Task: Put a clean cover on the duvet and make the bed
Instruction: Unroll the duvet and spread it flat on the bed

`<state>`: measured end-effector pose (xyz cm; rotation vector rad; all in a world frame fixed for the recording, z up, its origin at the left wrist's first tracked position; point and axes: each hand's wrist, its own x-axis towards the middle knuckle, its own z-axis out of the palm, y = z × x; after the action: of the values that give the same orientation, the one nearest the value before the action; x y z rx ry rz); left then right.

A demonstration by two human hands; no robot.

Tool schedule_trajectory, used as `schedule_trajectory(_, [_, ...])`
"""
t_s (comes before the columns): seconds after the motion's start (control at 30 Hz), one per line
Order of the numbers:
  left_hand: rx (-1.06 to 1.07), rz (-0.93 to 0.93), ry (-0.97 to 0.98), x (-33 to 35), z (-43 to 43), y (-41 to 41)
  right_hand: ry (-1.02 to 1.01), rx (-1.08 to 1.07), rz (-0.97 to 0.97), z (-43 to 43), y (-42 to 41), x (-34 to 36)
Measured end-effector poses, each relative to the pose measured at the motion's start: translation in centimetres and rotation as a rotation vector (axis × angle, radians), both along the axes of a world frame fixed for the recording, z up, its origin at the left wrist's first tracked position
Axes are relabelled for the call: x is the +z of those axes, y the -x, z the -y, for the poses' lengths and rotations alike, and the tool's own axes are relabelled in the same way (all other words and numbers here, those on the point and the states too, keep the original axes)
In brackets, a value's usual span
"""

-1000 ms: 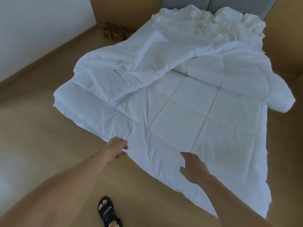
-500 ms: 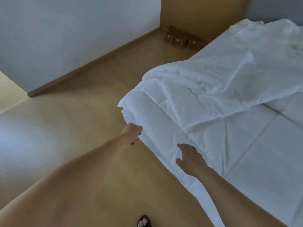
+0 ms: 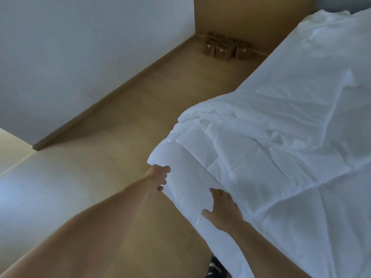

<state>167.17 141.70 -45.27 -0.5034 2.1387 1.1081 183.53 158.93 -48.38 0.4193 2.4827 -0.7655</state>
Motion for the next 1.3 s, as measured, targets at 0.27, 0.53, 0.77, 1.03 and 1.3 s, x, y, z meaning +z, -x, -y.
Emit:
schedule_trajectory(0.27, [0.025, 0.138, 0.073, -7.7, 2.5, 11.0, -0.026, 0.054, 0.089, 3.2, 11.1, -4.7])
schedule_trajectory(0.53, [-0.019, 0.346, 0.029, -17.4, 2.9, 20.8, -0.174, -0.127, 0.218, 9.5, 19.4, -10.5])
schedule_trajectory(0.77, [0.148, 0.61, -0.157, -20.8, 3.9, 23.4, -0.41, -0.176, 0.138, 10.8, 23.2, -11.8])
schedule_trajectory(1.03, [-0.083, 0.186, -0.102, -13.4, 4.9, 22.9, -0.39, -0.342, -0.026, 9.3, 21.1, -5.1])
schedule_trajectory(1.3, [-0.411, -0.074, -0.128, -5.2, 13.0, 16.9, -0.411, -0.329, -0.161, 13.4, 14.8, 1.8])
